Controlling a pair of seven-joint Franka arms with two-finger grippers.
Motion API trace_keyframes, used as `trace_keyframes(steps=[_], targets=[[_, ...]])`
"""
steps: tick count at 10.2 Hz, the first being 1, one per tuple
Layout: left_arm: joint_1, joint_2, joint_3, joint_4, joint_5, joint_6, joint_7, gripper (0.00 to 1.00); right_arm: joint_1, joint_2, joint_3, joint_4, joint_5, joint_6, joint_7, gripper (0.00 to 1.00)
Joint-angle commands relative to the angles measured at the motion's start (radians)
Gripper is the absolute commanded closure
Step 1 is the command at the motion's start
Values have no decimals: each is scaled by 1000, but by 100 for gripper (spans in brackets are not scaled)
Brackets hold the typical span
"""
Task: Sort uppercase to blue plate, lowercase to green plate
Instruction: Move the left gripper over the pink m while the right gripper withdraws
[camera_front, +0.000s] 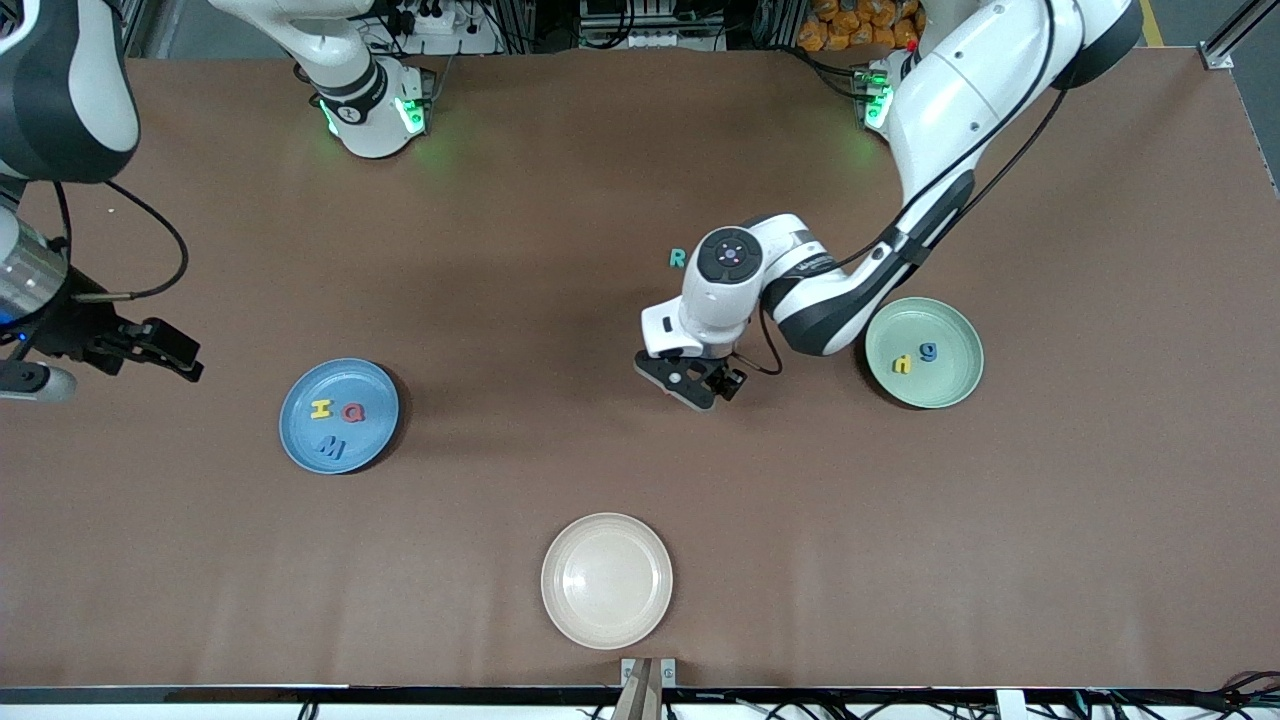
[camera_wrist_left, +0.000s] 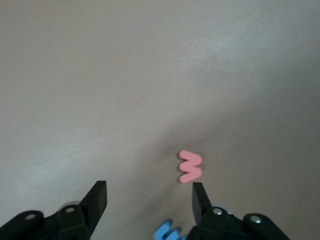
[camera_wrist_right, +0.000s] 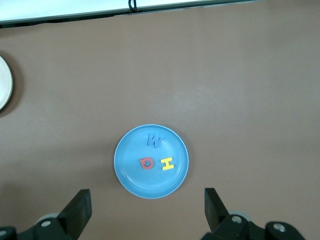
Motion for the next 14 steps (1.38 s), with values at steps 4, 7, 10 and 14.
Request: trace_keyframes(steps=[4, 7, 10, 14], targets=[[-101, 102, 89, 105, 19, 75, 15, 22, -10, -32, 23, 34, 26, -72, -17, 0], [-117, 109, 94, 103, 10, 75, -5, 25, 5, 3, 32, 35, 48, -68, -14, 0], [-132, 109, 94, 96, 12, 75, -33, 26, 25, 7, 37, 37, 48, -63, -11, 0], [-137, 109, 100, 69, 22, 73, -23, 28, 29, 7, 45, 53, 55, -66, -9, 0]])
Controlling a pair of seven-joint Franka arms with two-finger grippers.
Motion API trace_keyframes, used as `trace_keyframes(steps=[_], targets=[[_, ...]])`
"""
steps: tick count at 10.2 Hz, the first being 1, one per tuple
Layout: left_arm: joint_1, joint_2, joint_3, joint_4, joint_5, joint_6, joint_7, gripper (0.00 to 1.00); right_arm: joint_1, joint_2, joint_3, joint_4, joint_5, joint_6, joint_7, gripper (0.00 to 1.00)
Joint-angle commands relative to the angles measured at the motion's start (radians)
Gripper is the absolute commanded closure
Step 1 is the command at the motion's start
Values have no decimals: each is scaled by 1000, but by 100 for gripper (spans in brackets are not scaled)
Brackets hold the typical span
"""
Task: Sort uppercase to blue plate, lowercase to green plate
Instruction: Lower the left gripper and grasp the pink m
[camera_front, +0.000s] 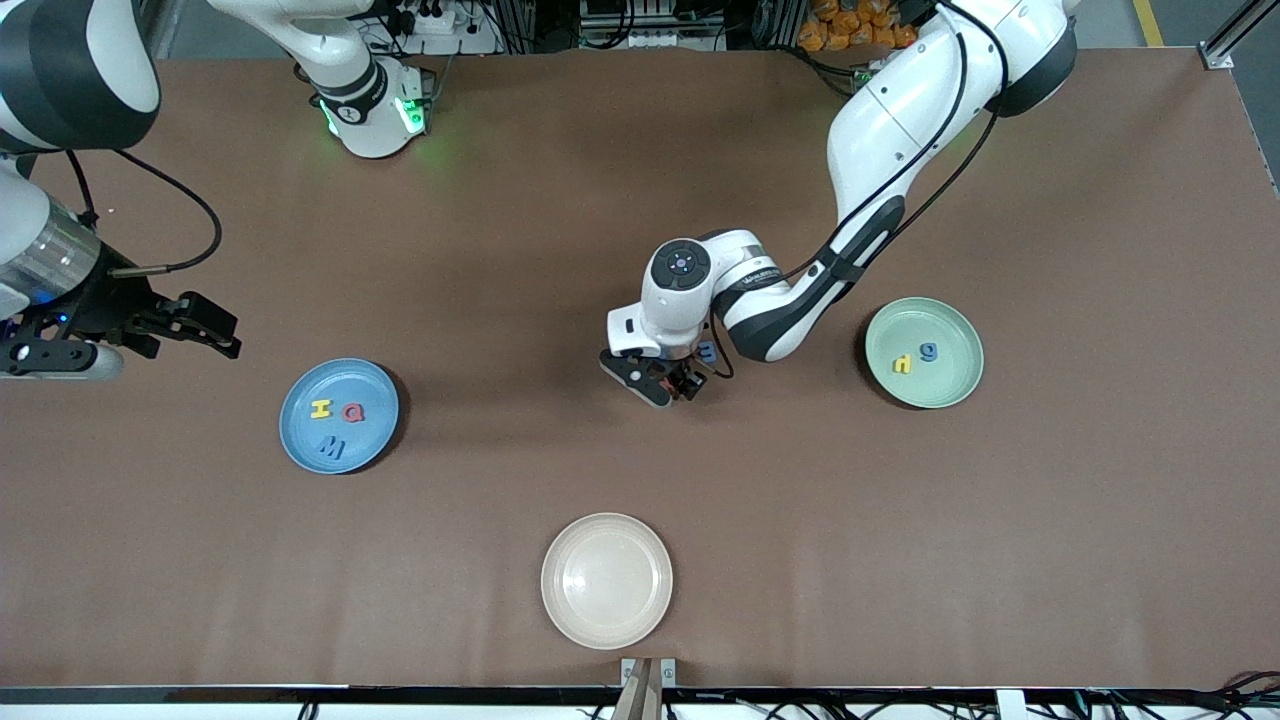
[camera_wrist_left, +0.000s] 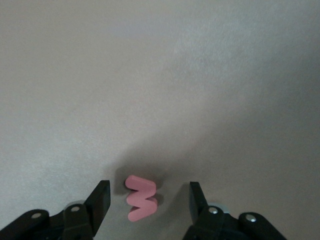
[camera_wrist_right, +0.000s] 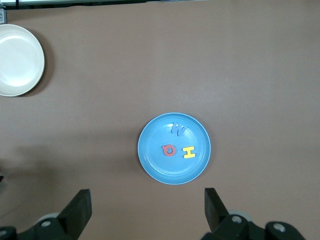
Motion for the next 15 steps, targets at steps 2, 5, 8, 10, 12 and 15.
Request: trace_keyframes(steps=[2, 5, 8, 10, 12, 15], targets=[[-5, -1, 12, -13, 24, -1, -7, 28, 5, 0, 0, 14, 21, -12, -5, 0], [-2, -7, 12, -32, 24, -10, -10, 31, 27, 32, 0, 14, 22, -4, -2, 4], [7, -15, 12, -61, 26, -13, -1, 39, 41, 34, -1, 14, 21, -11, 1, 3], [9, -15, 12, -62, 26, -16, 10, 50, 34, 26, -3, 14, 18, -33, 1, 0], [12, -19, 12, -62, 26, -36, 38, 66, 15, 14, -4, 11, 7, -53, -6, 0], [13, -19, 12, -62, 26, -37, 41, 87, 1, -41, -3, 3, 7, -116, -6, 0]])
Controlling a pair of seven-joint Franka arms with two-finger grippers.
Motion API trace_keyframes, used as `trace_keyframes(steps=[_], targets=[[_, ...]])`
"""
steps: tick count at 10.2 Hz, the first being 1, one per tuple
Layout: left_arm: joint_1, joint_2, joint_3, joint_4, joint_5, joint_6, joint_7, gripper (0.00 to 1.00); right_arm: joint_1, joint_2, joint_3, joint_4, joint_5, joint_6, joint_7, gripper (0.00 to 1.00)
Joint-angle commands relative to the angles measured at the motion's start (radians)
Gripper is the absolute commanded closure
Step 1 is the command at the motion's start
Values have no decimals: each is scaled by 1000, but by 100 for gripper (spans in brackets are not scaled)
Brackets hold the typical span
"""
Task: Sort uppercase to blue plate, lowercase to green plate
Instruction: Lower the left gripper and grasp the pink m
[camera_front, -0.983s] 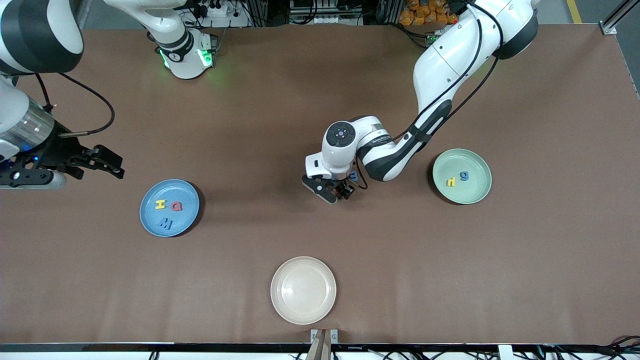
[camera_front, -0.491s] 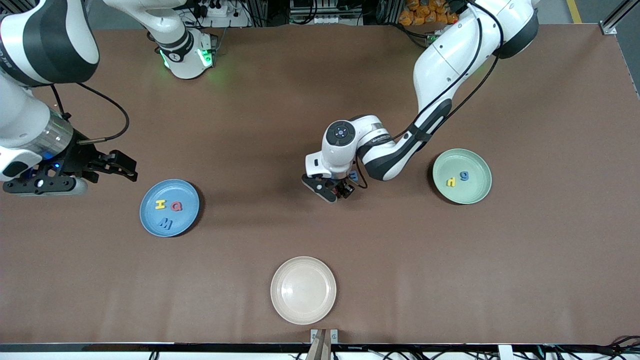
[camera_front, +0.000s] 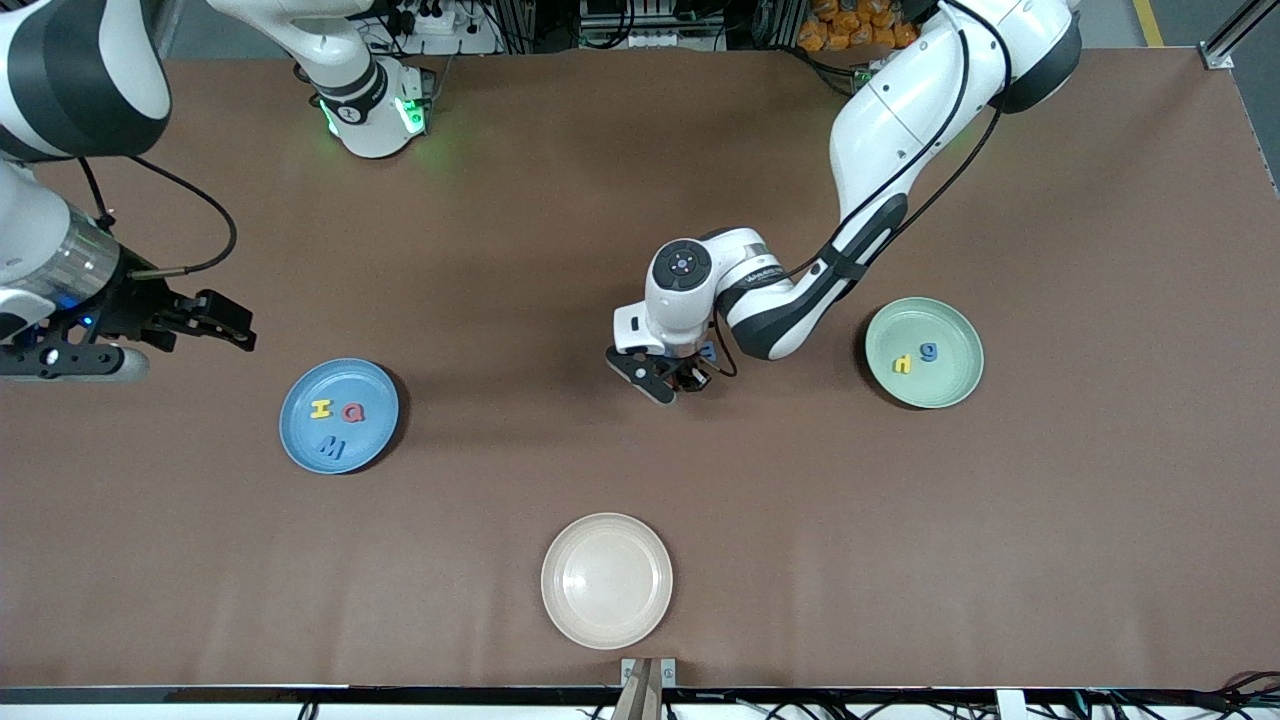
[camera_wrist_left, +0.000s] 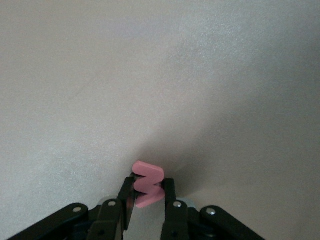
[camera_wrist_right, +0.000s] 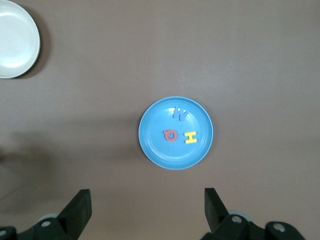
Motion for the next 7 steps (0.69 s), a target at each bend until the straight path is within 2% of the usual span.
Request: trace_keyframes(steps=[1, 2, 5, 7], targets=[[10, 0, 7, -37, 24, -12, 9, 95, -18, -61, 7, -9, 4, -36, -8, 0], [19, -3, 7, -36, 24, -12, 9, 100, -16, -81, 6, -17, 4, -42, -7, 0], [63, -55, -3, -30, 7, -118, 15, 100, -68, -127, 31, -55, 4, -36, -11, 0], [156, -98, -57, -30, 4, -223, 68, 100, -65, -143, 35, -60, 2, -28, -11, 0]])
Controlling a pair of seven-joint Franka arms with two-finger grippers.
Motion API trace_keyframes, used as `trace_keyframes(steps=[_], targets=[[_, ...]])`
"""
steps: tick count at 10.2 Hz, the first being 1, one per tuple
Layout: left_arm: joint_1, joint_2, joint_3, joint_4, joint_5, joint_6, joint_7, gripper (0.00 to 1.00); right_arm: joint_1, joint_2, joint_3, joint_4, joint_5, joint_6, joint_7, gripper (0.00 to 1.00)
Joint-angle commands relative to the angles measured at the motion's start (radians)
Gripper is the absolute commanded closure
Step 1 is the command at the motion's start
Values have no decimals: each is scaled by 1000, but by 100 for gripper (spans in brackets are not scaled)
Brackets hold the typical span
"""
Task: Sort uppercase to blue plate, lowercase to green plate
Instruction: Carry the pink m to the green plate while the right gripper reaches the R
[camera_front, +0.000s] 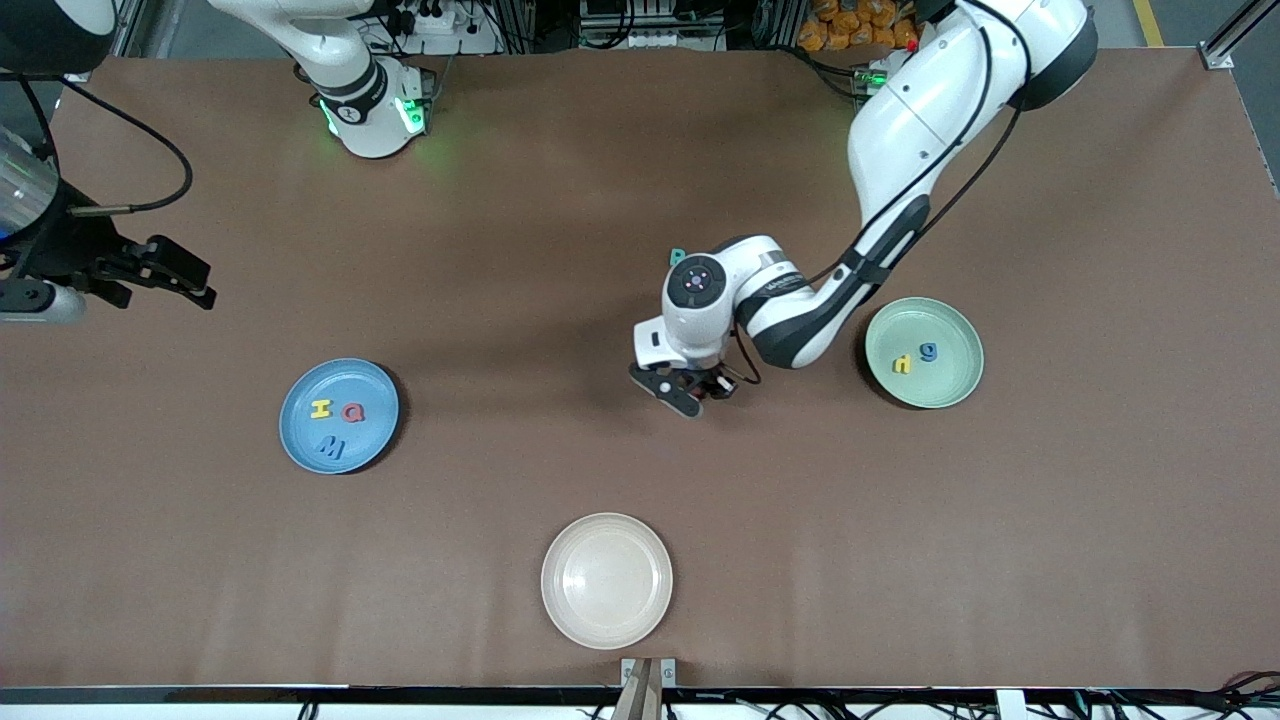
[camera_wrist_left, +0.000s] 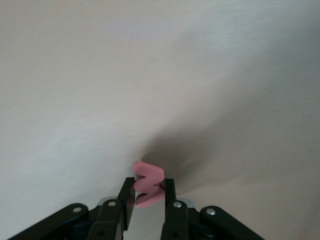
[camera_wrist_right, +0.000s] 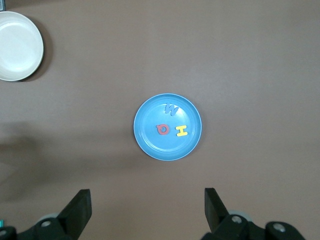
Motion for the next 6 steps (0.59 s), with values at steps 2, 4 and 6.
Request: trace_keyframes(steps=[2, 4, 6], targets=[[245, -72, -161, -35, 5, -151, 175, 100, -20, -59, 24, -81, 1, 44, -9, 0], [423, -75, -258, -75, 13, -196, 279, 100, -17, -69, 29, -87, 1, 45, -7, 0], [640, -75, -378, -174, 31, -174, 315, 100, 1, -63, 52, -85, 7, 52, 10, 0]])
